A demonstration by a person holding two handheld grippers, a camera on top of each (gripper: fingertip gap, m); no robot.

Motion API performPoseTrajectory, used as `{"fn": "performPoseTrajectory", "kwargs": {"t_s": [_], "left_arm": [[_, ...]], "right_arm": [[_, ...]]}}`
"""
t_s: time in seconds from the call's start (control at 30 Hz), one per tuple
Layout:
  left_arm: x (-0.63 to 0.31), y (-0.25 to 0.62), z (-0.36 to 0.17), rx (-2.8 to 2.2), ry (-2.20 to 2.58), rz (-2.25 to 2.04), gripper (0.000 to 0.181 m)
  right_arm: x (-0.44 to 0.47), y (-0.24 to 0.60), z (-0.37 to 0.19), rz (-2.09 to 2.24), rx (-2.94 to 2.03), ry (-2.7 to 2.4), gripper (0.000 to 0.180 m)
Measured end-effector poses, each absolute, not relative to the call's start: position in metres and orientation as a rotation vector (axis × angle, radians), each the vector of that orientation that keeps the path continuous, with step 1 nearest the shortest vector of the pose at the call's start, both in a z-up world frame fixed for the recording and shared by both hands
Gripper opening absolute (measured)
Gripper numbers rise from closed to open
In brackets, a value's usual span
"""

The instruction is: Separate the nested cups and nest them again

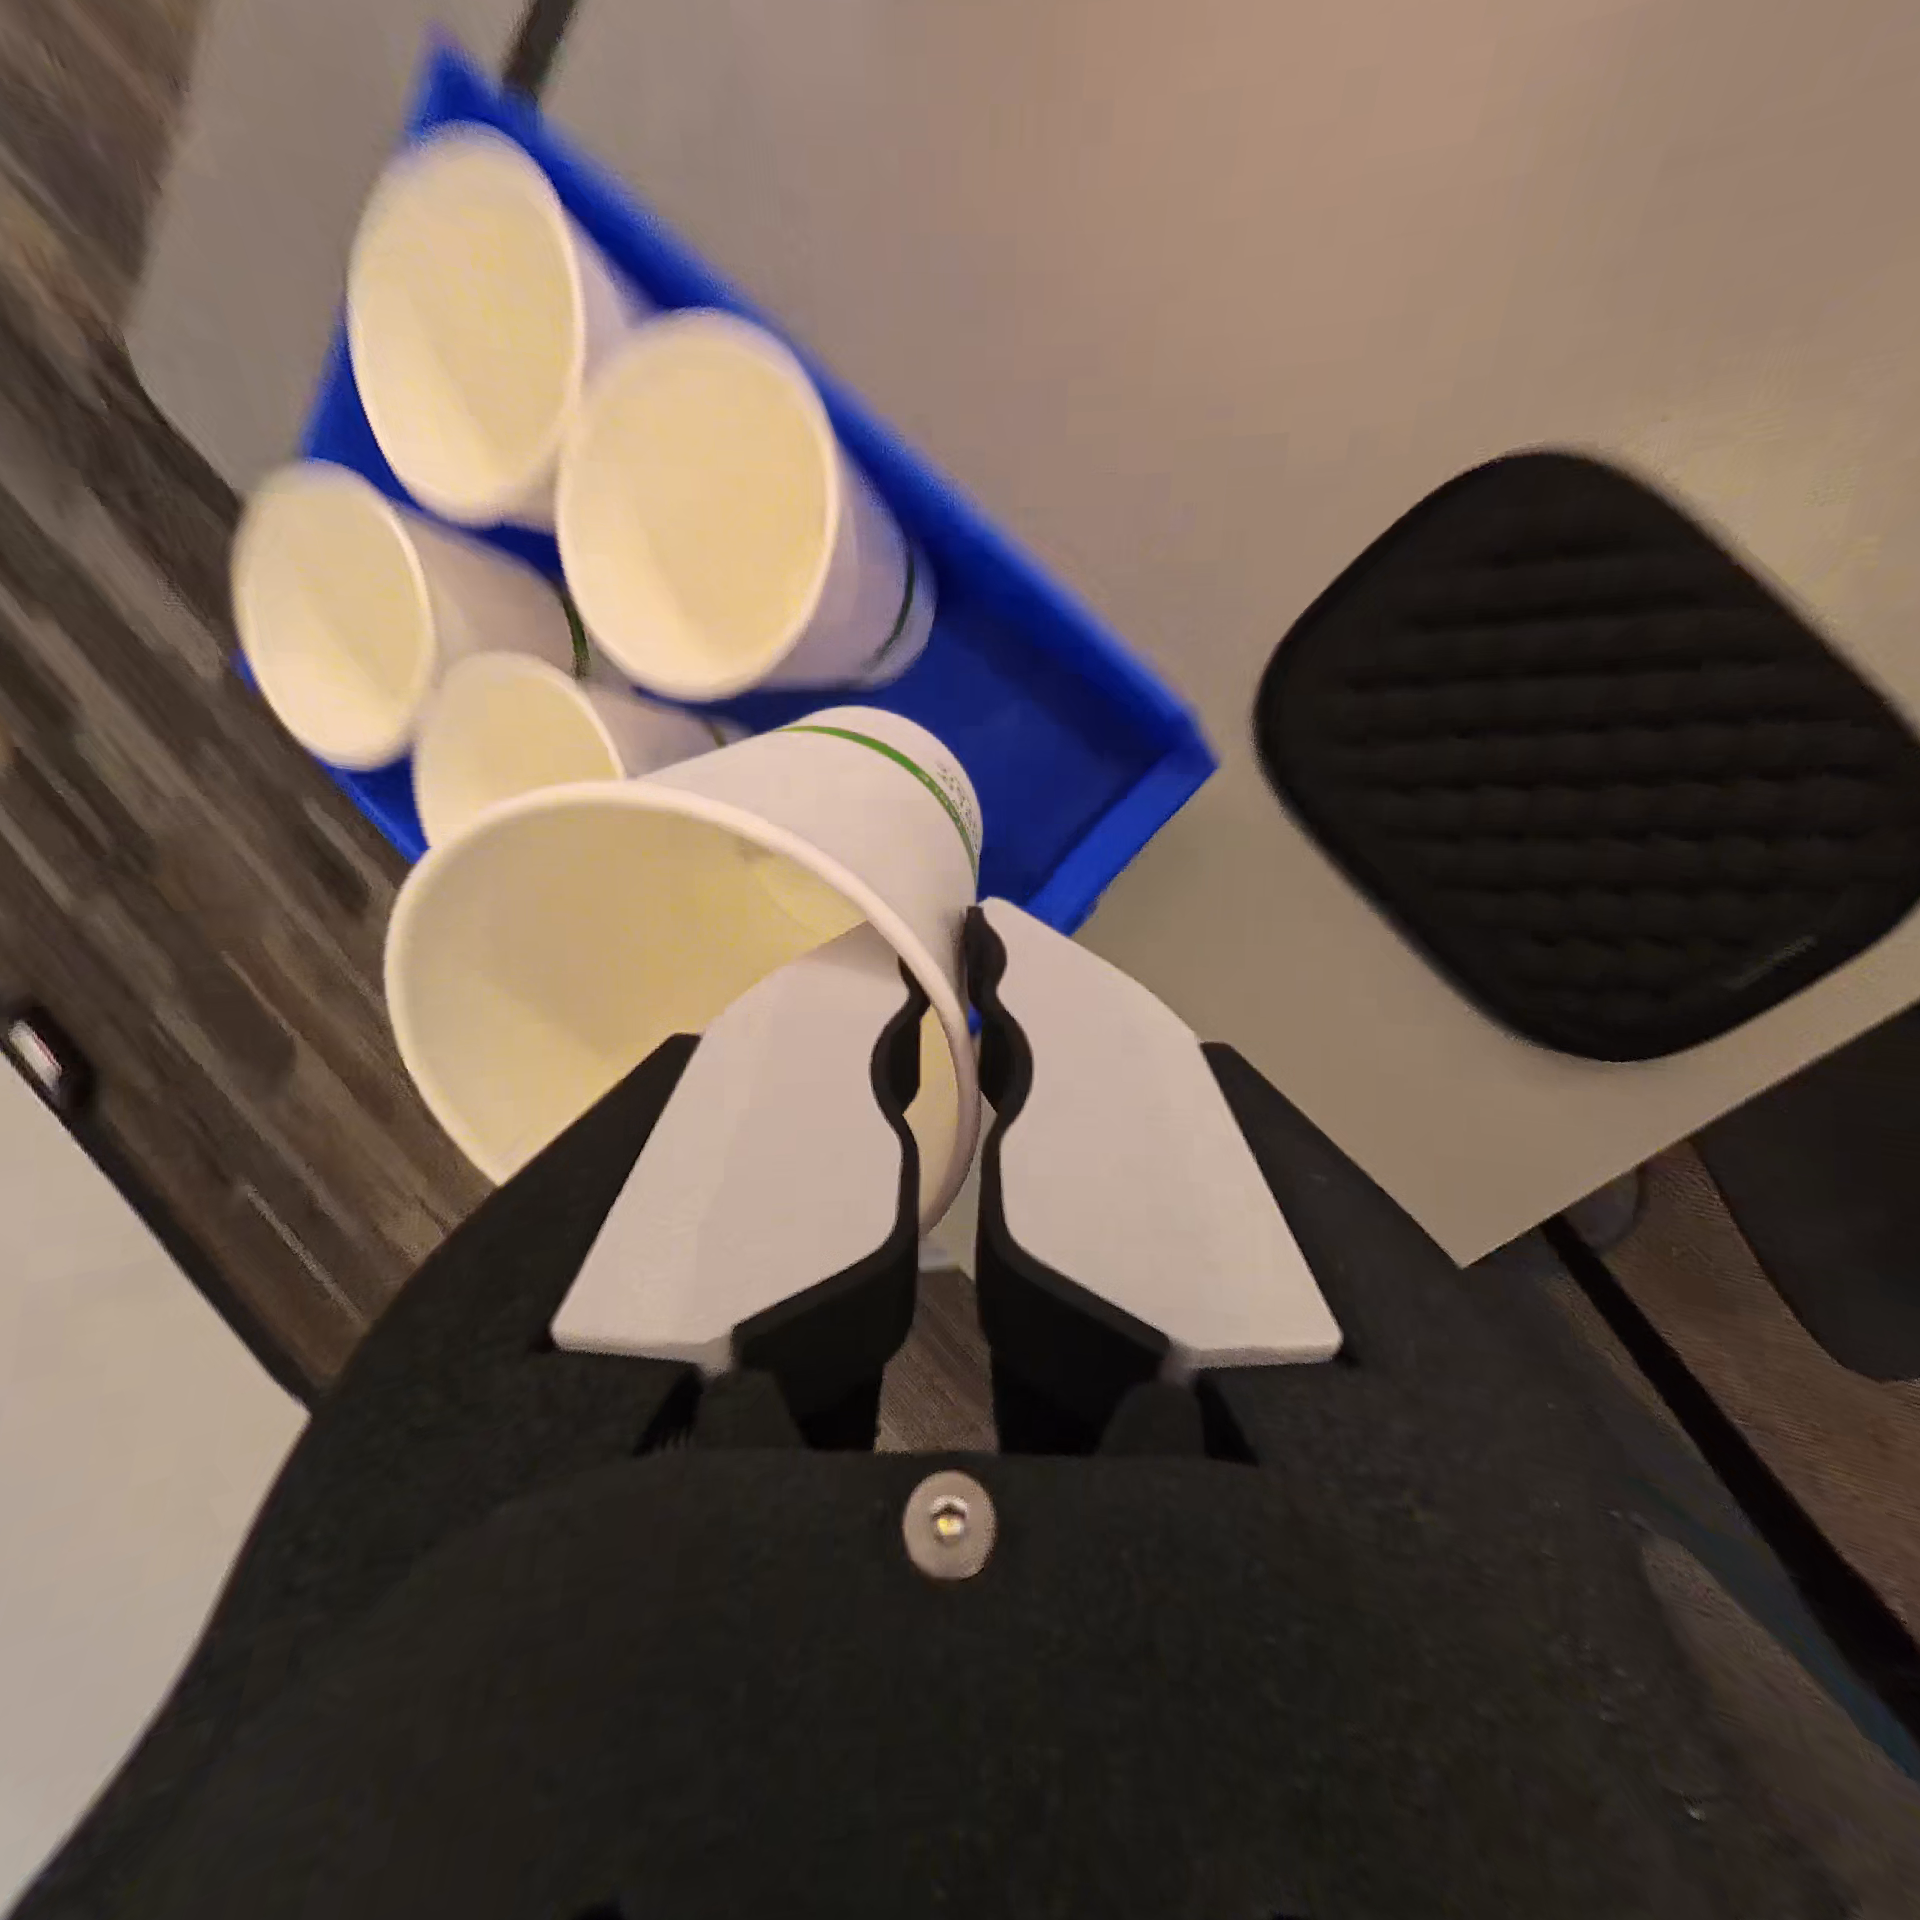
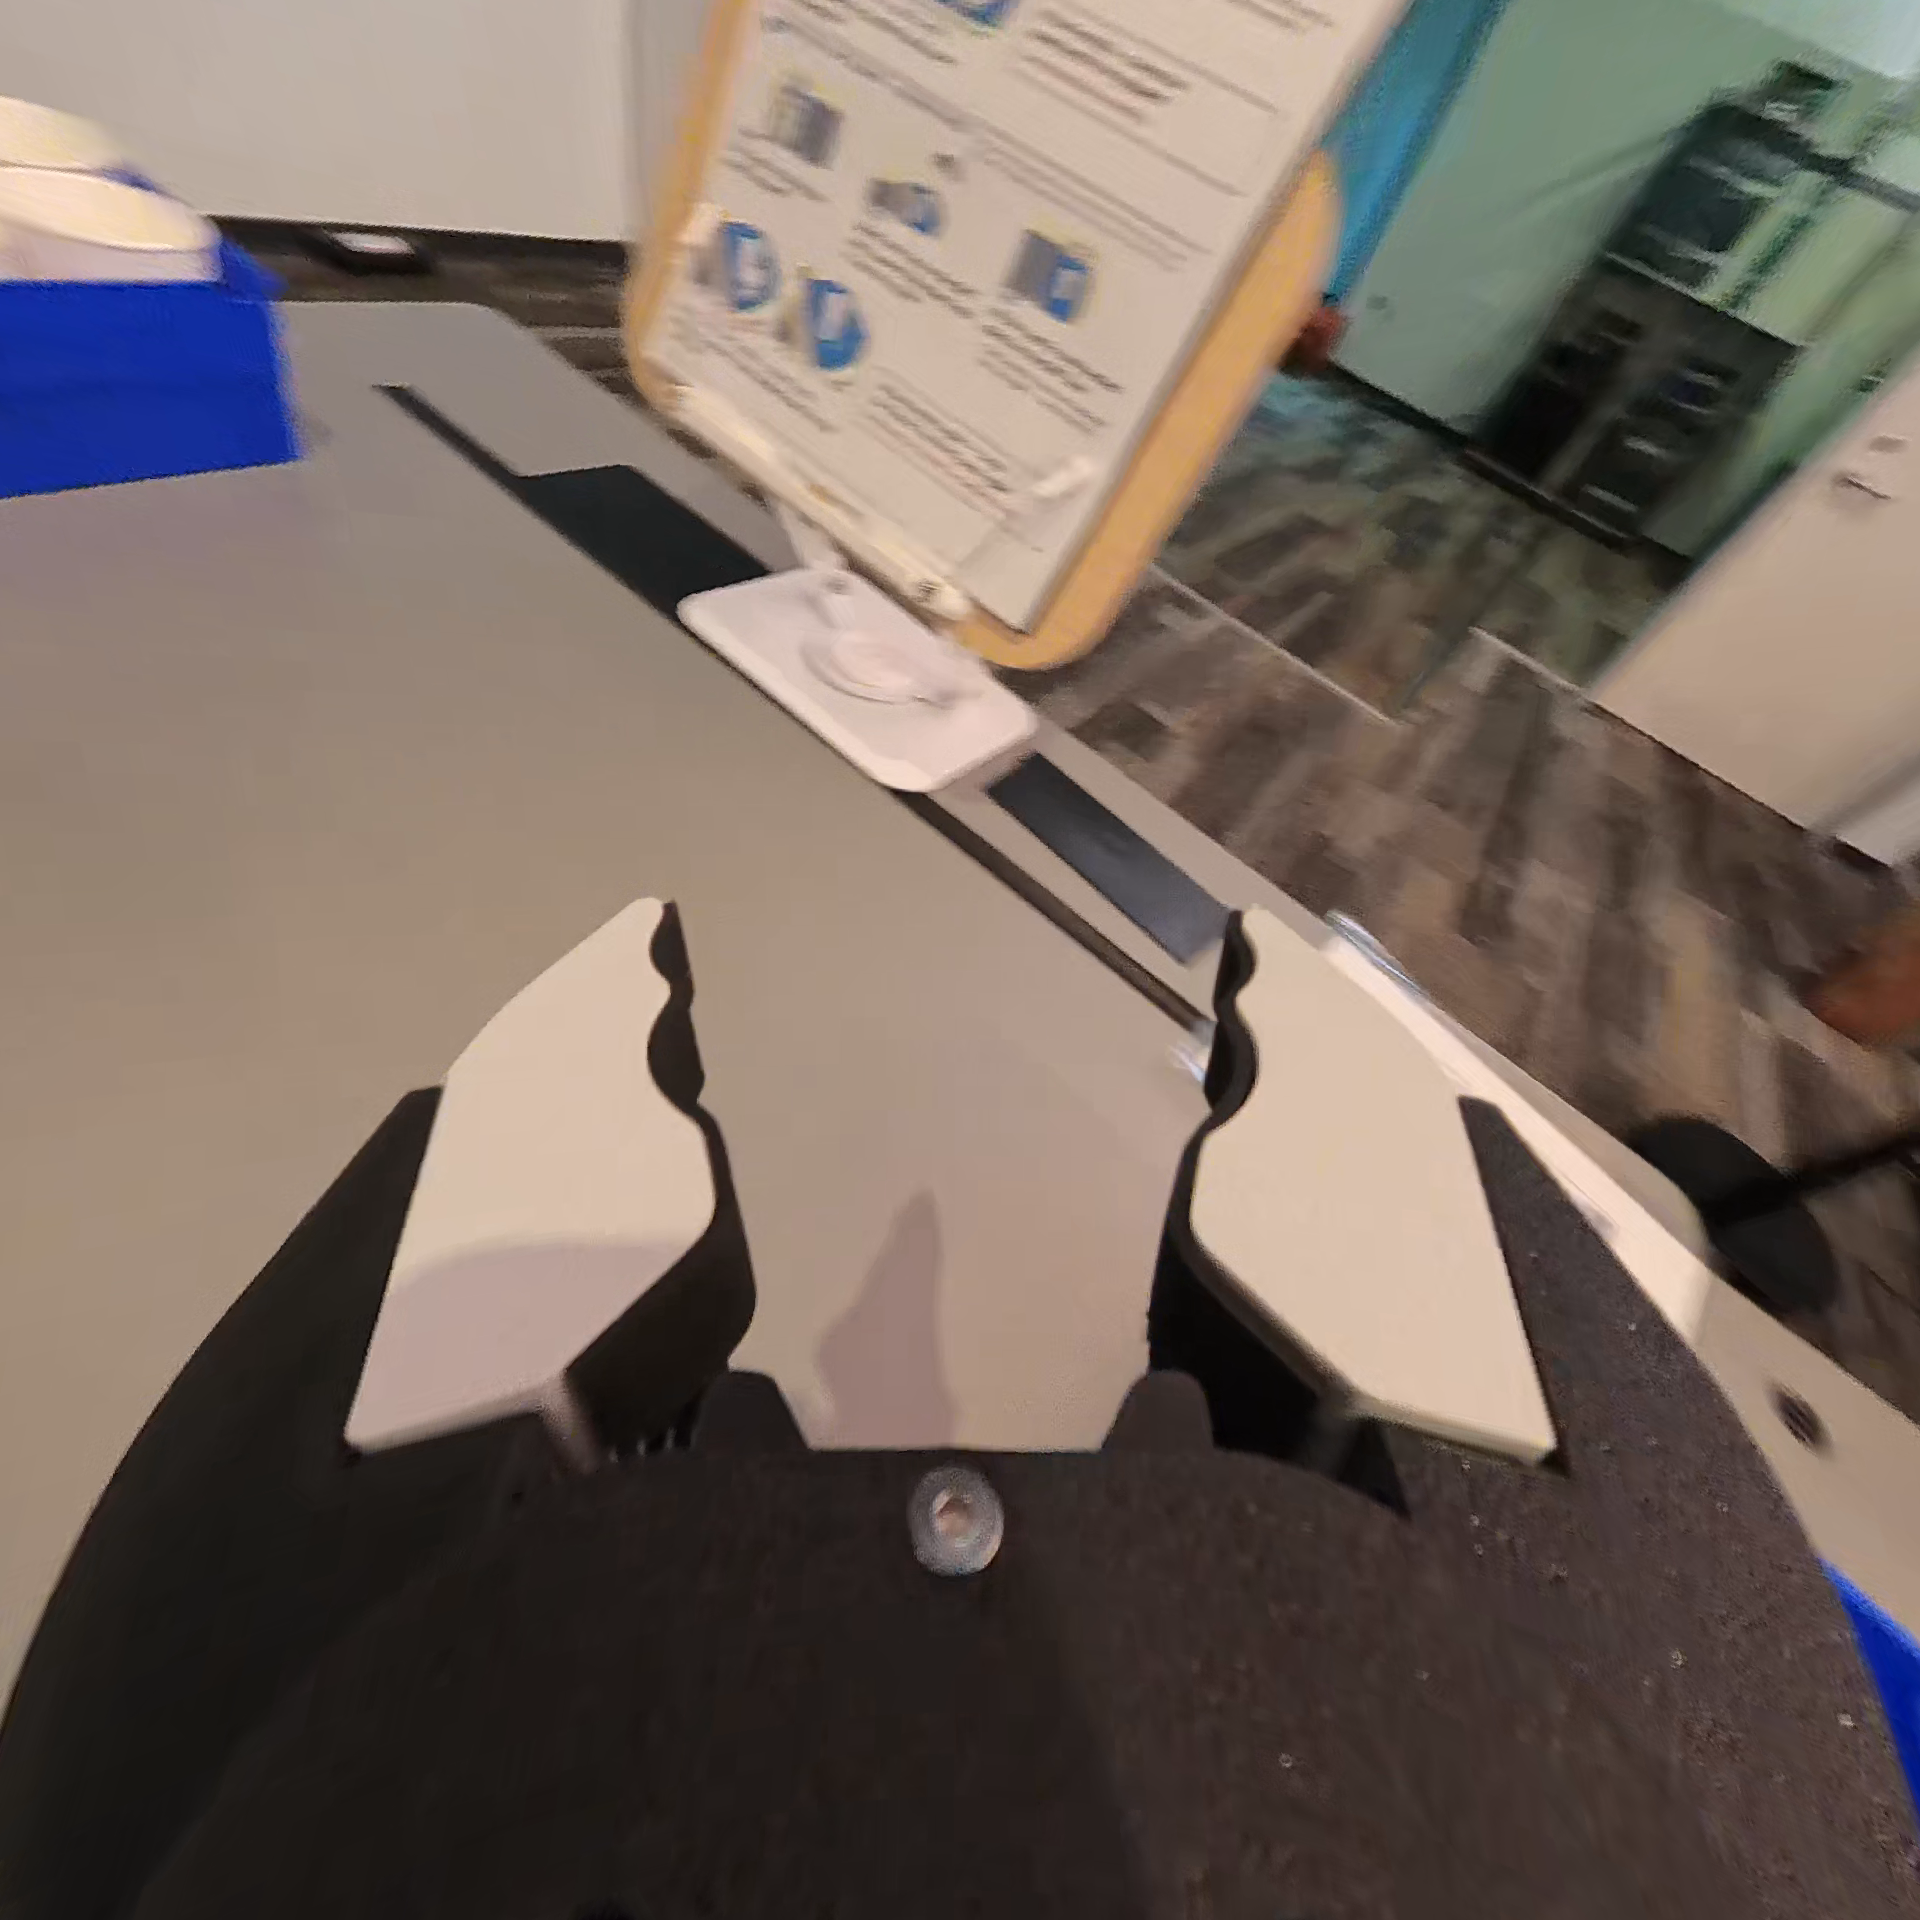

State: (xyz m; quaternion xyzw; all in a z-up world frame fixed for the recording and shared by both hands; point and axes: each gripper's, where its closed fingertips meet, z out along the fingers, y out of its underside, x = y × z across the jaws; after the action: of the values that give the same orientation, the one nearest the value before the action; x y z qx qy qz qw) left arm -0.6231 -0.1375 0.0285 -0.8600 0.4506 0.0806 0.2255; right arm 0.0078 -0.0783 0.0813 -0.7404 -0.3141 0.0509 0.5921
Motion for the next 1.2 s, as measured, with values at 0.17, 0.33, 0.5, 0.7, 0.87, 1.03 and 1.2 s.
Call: {"fn": "performPoseTrajectory", "kwargs": {"t_s": [0.17, 0.33, 0.5, 0.7, 0.87, 1.03, 1.2], "left_arm": [[-0.514, -0.150, 0.090, -2.011, 1.530, 0.069, 0.005], [-0.406, -0.168, 0.109, -1.688, 1.803, -0.033, 0.005], [-0.336, -0.181, 0.098, -1.510, 1.988, -0.098, 0.004], [-0.295, -0.188, 0.085, -1.409, 2.103, -0.115, 0.004], [-0.283, -0.194, 0.082, -1.368, 2.149, -0.147, 0.004], [-0.278, -0.203, 0.080, -1.337, 2.186, -0.162, 0.005], [-0.277, -0.206, 0.077, -1.318, 2.201, -0.133, 0.005]], "right_arm": [[-0.121, -0.100, 0.071, 0.440, -1.611, -1.109, 0.092], [-0.232, -0.146, 0.084, 0.748, -1.377, -1.376, 0.092], [-0.276, -0.156, 0.100, 0.847, -1.302, -1.387, 0.097], [-0.287, -0.152, 0.093, 0.893, -1.368, -1.398, 0.102], [-0.290, -0.156, 0.077, 0.929, -1.402, -1.447, 0.096], [-0.294, -0.167, 0.067, 1.026, -1.408, -1.501, 0.088], [-0.295, -0.171, 0.066, 1.079, -1.386, -1.505, 0.090]]}}
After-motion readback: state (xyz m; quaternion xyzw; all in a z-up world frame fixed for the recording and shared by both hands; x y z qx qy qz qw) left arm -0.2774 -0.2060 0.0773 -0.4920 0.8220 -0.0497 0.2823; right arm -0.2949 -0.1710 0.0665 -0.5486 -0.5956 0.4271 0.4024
